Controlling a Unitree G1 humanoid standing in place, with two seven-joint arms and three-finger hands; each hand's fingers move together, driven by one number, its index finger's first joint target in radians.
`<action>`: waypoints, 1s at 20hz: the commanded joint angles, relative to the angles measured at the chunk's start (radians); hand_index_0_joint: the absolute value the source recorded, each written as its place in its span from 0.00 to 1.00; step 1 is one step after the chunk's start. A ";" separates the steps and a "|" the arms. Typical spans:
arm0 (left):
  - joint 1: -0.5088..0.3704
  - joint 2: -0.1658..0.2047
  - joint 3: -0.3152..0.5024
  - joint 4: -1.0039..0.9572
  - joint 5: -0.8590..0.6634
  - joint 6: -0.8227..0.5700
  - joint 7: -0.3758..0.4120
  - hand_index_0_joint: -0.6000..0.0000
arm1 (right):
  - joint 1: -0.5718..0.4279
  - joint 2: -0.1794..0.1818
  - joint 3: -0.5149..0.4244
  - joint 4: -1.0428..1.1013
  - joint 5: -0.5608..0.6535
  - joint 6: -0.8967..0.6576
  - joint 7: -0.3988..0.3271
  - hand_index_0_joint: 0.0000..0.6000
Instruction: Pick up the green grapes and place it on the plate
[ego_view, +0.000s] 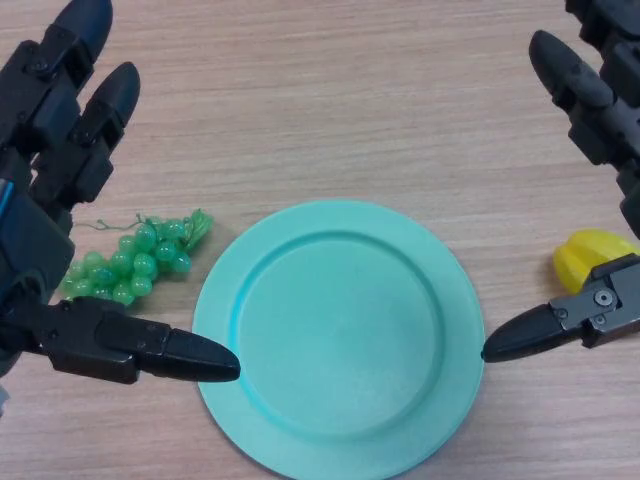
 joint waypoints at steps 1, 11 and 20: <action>-0.009 0.056 0.067 -0.043 -0.020 -0.119 0.028 1.00 | -0.017 -0.022 -0.065 -0.051 0.024 -0.170 -0.045 0.00; 0.008 -0.011 0.119 0.049 0.239 -0.233 -0.157 1.00 | 0.008 -0.096 -0.064 -0.051 0.104 -0.218 -0.128 0.00; -0.085 0.080 0.165 0.577 0.560 -0.548 -0.207 1.00 | 0.034 -0.088 -0.070 -0.051 0.081 -0.235 -0.132 0.00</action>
